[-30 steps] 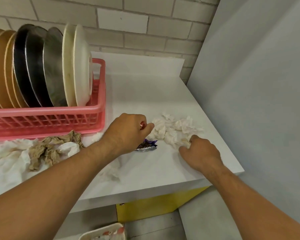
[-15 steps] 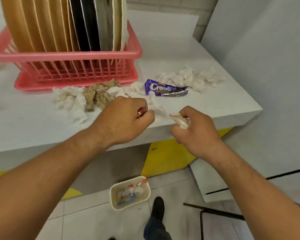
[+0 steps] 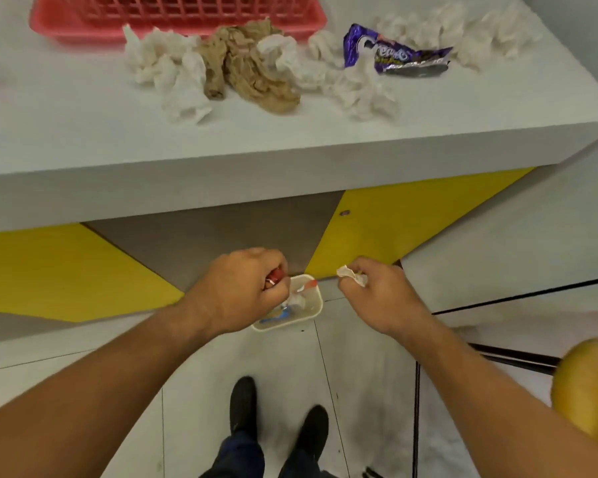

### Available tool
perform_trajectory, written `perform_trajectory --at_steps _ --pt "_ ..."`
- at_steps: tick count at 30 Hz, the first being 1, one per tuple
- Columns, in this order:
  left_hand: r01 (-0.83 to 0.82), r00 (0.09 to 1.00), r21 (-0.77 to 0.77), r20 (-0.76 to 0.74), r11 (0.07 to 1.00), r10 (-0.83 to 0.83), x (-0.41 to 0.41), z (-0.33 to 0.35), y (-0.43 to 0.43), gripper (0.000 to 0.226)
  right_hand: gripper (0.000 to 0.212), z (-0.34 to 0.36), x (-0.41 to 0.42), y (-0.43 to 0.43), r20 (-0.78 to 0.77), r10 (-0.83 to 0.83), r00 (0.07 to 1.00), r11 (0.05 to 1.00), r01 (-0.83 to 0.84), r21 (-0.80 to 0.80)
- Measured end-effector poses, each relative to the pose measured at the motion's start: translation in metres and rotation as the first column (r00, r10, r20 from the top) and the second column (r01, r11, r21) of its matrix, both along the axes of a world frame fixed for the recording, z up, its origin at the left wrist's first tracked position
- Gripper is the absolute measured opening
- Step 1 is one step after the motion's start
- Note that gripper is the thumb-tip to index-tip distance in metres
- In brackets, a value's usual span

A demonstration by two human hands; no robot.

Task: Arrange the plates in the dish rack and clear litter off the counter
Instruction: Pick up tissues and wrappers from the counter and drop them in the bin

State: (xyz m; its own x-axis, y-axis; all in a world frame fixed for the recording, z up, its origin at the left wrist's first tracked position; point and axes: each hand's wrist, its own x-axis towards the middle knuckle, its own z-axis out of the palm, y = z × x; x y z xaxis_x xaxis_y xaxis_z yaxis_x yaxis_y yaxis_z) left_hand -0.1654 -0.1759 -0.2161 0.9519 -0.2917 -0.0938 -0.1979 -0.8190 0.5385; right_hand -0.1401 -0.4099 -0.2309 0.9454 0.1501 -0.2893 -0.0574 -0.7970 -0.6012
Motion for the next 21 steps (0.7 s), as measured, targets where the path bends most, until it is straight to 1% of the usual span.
perform_trajectory --at_steps 3,6,9,11,14,16,18,21 --pt "-0.056 0.997 0.051 -0.057 0.997 0.059 -0.015 -0.061 -0.007 0.019 0.012 -0.054 -0.014 -0.01 -0.121 0.081 0.989 0.993 -0.091 -0.079" --pt "-0.05 0.993 0.132 -0.099 0.99 0.063 -0.028 -0.129 -0.017 0.022 0.01 -0.117 -0.032 -0.02 -0.241 0.114 0.964 0.985 -0.142 -0.102" --pt "-0.021 0.983 0.198 -0.175 0.98 0.057 -0.034 -0.204 -0.028 0.022 0.025 -0.188 -0.041 -0.031 -0.32 0.124 0.939 0.976 -0.173 -0.13" --pt "-0.049 0.977 0.19 -0.195 0.981 0.086 -0.033 -0.251 -0.034 0.019 0.034 -0.234 -0.04 -0.034 -0.344 0.124 0.931 0.971 -0.186 -0.152" --pt "-0.12 0.971 0.18 -0.185 0.976 0.154 -0.026 -0.322 -0.038 0.016 0.048 -0.309 -0.036 -0.031 -0.312 0.169 0.935 0.959 -0.23 -0.167" --pt "-0.132 0.966 0.198 -0.195 0.971 0.171 -0.021 -0.364 -0.036 0.016 0.052 -0.353 -0.03 -0.022 -0.273 0.233 0.933 0.939 -0.289 -0.187" --pt "-0.145 0.96 0.213 -0.205 0.966 0.189 -0.017 -0.398 -0.033 0.015 0.052 -0.391 -0.02 -0.009 -0.225 0.302 0.927 0.905 -0.352 -0.237" --pt "-0.168 0.954 0.224 -0.207 0.96 0.215 -0.012 -0.437 -0.028 0.015 0.043 -0.434 0.004 0.011 -0.151 0.325 0.934 0.895 -0.355 -0.271"
